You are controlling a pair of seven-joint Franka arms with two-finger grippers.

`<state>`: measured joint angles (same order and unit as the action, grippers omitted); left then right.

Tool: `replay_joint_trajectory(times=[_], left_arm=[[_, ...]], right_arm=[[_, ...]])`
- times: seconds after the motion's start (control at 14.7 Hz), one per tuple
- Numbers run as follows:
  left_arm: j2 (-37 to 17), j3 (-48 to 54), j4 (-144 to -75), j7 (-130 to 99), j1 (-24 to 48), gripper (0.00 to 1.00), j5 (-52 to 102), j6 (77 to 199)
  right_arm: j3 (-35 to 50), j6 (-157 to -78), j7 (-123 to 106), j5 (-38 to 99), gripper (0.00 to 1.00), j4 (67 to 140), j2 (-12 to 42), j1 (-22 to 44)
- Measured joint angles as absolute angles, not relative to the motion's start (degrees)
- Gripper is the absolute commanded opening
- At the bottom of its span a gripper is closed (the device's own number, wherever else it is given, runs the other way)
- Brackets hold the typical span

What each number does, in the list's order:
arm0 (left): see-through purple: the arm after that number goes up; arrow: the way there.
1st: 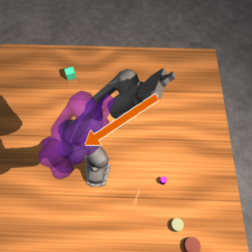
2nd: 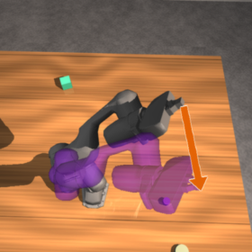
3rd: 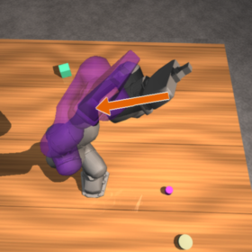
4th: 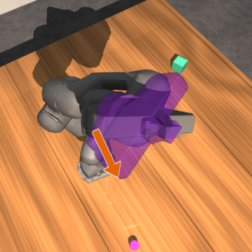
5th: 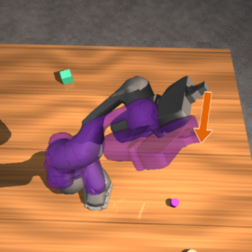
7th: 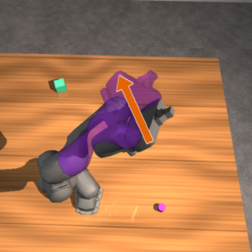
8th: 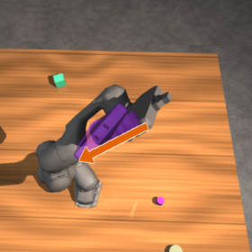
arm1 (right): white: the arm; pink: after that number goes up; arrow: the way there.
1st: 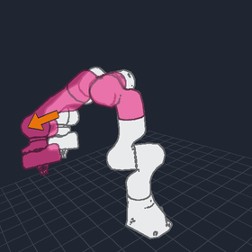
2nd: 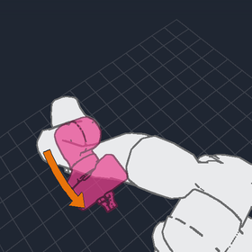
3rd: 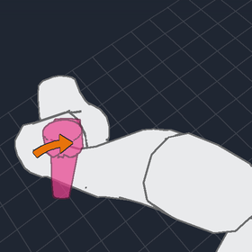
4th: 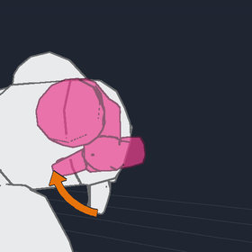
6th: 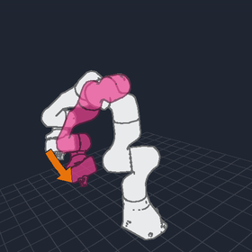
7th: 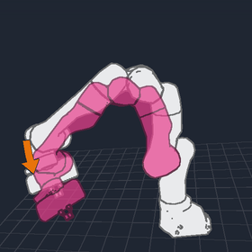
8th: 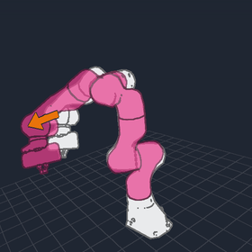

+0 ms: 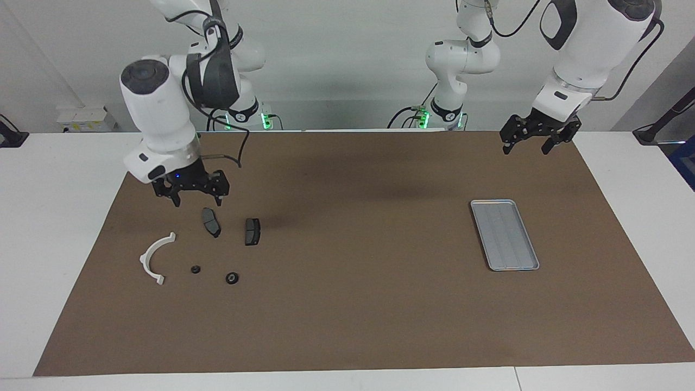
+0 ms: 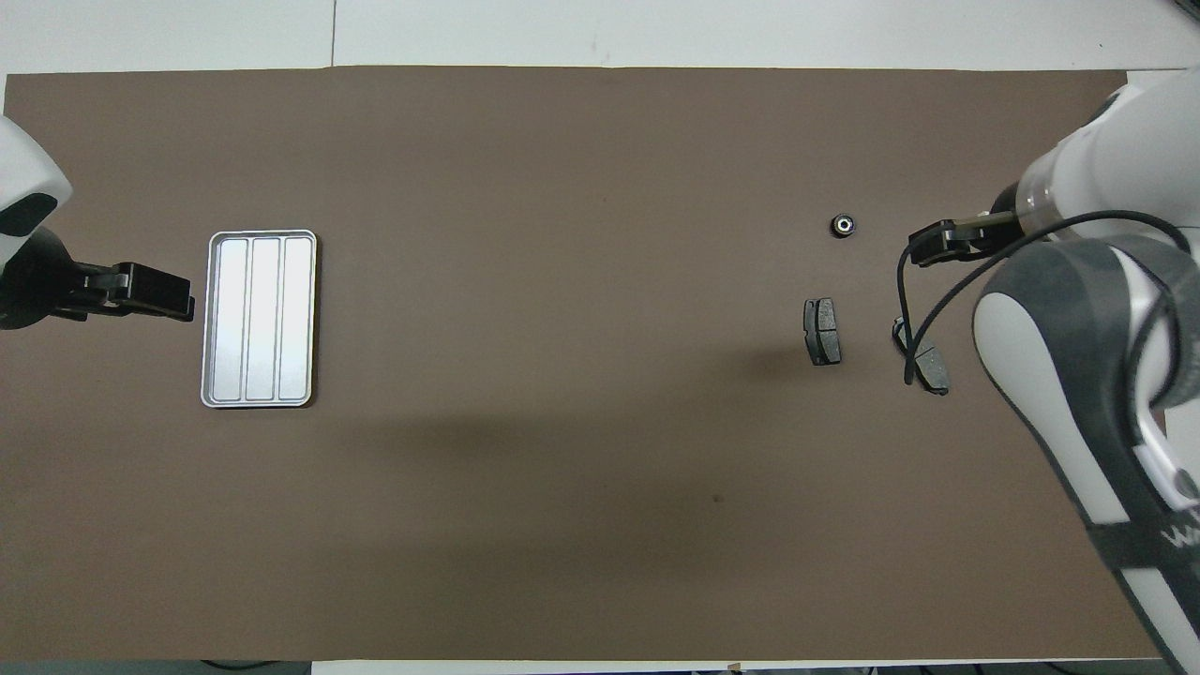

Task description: Place bearing gear from tray to pile

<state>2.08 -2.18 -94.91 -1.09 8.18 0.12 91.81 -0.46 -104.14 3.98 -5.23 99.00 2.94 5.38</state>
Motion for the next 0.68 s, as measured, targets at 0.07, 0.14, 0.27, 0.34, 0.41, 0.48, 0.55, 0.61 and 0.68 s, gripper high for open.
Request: replay_joint_trajectory(times=[0.07, 0.14, 0.27, 0.34, 0.41, 0.48, 0.55, 0.61, 0.68], left_arm=[[2.1, -2.2, -94.9, -1.1, 8.2, 1.00, 0.1, 91.8], [2.1, -2.2, -94.9, -1.1, 8.2, 1.00, 0.1, 91.8], [2.1, -2.2, -94.9, -1.1, 8.2, 1.00, 0.1, 91.8], [2.1, -2.2, -94.9, -1.1, 8.2, 1.00, 0.1, 91.8], [2.1, -2.2, -94.9, -1.1, 8.2, 1.00, 0.1, 91.8], [2.1, -2.2, -94.9, -1.1, 8.2, 1.00, 0.1, 91.8], [2.1, -2.2, -94.9, -1.1, 8.2, 1.00, 0.1, 91.8], [2.1, -2.2, -94.9, -1.1, 8.2, 1.00, 0.1, 91.8], [2.1, -2.2, -94.9, -1.1, 8.2, 1.00, 0.1, 91.8]], right_arm=[[-0.4, -102.1, 4.0, -4.6, 1.00, 99.0, 0.4, 5.4], [-0.5, -100.2, 4.0, -2.9, 1.00, 99.1, -1.8, 5.4], [-0.5, -96.9, 4.0, 1.5, 1.00, 99.1, -5.4, 5.3], [-0.5, -95.6, 4.0, 2.6, 1.00, 99.1, -6.7, 5.3], [-0.5, -94.6, 4.0, 3.2, 1.00, 99.1, -7.7, 5.2], [-0.5, -93.7, 4.0, 3.4, 1.00, 99.1, -8.4, 5.2], [-0.5, -93.1, 4.0, 3.4, 1.00, 99.1, -8.7, 5.2], [-0.5, -92.7, 4.0, 3.4, 1.00, 99.1, -8.8, 5.2], [-0.5, -92.4, 4.0, 3.4, 1.00, 99.1, -8.8, 5.2]])
